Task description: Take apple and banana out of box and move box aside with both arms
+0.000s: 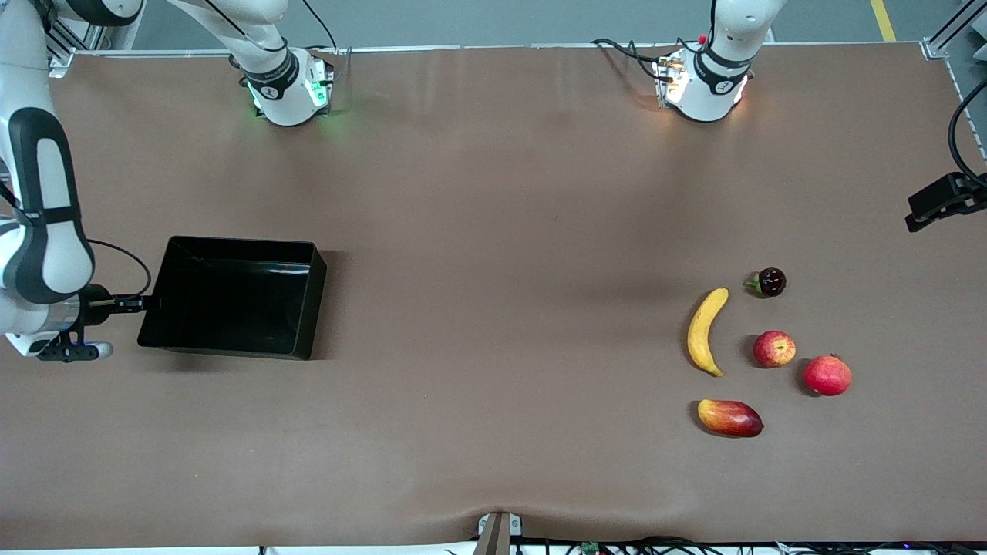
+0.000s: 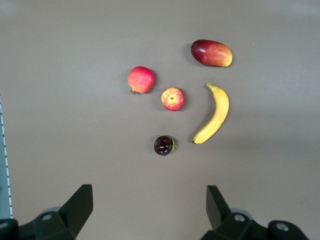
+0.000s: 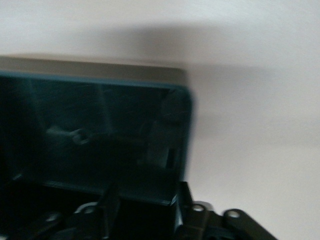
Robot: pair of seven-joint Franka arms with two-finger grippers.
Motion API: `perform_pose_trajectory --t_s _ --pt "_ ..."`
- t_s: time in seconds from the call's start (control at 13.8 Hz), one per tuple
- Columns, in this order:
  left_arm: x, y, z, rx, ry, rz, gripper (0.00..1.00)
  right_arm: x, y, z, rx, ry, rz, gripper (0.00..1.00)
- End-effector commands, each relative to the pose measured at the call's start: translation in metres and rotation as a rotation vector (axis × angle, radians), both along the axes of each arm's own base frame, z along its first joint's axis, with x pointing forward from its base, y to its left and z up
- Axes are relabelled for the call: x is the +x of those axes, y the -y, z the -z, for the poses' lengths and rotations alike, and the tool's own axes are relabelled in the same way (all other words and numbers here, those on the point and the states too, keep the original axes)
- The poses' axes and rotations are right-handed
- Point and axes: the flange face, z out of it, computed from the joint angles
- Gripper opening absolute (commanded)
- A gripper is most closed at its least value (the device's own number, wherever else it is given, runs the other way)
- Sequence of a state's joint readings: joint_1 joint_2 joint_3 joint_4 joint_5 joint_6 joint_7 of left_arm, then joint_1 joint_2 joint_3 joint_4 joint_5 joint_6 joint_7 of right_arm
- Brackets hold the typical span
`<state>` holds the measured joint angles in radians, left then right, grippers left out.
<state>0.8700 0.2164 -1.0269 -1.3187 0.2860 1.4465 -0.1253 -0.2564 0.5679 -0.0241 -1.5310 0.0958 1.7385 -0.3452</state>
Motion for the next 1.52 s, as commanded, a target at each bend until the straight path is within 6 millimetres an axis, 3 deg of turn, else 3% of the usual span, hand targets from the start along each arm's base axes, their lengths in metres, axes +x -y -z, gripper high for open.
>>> perform_pose_trajectory --t_s 0.0,0.14,0.29,0.36,0.43,0.51,0.58,0.72,0.87,1.09,1.3,1.45 --pt "-0.012 0.005 -0.006 0.015 -0.003 -0.021 1.00 0.031 -0.052 -0.095 0.019 0.111 -0.102 1.00" --pt "-0.015 0.013 -0.009 0.018 0.001 -0.020 1.00 0.046 -0.083 -0.153 0.023 0.184 -0.165 1.00" --pt "-0.014 0.012 -0.008 0.022 0.000 -0.024 1.00 0.048 -0.102 -0.212 0.018 0.236 -0.204 1.00" --pt "-0.013 0.016 -0.006 0.028 -0.001 -0.022 1.00 0.043 -0.118 -0.242 0.003 0.262 -0.228 1.00" --pt "-0.014 0.016 -0.006 0.027 -0.003 -0.032 1.00 0.026 -0.134 -0.290 -0.052 0.316 -0.256 1.00" --pt "-0.016 0.018 -0.005 0.014 -0.008 -0.043 1.00 0.012 -0.156 -0.320 -0.114 0.344 -0.295 1.00" --pt "-0.019 0.018 -0.004 0.003 -0.013 -0.053 1.00 -0.006 -0.167 -0.337 -0.128 0.318 -0.316 1.00" --pt "-0.029 0.016 -0.003 -0.020 -0.018 -0.078 1.00 -0.035 -0.177 -0.362 -0.144 0.300 -0.279 1.00" --pt "-0.046 0.018 0.000 -0.043 -0.017 -0.085 1.00 -0.063 -0.193 -0.375 -0.180 0.279 -0.155 1.00" --pt "-0.070 0.032 0.007 -0.062 -0.024 -0.082 1.00 -0.097 -0.188 -0.369 -0.204 0.261 -0.112 1.00" --pt "-0.089 0.045 0.009 -0.075 -0.029 -0.076 1.00 -0.099 -0.164 -0.362 -0.201 0.242 -0.038 1.00" --pt "-0.103 0.045 0.009 -0.087 -0.017 -0.080 1.00 -0.098 -0.163 -0.365 -0.201 0.251 -0.037 1.00"
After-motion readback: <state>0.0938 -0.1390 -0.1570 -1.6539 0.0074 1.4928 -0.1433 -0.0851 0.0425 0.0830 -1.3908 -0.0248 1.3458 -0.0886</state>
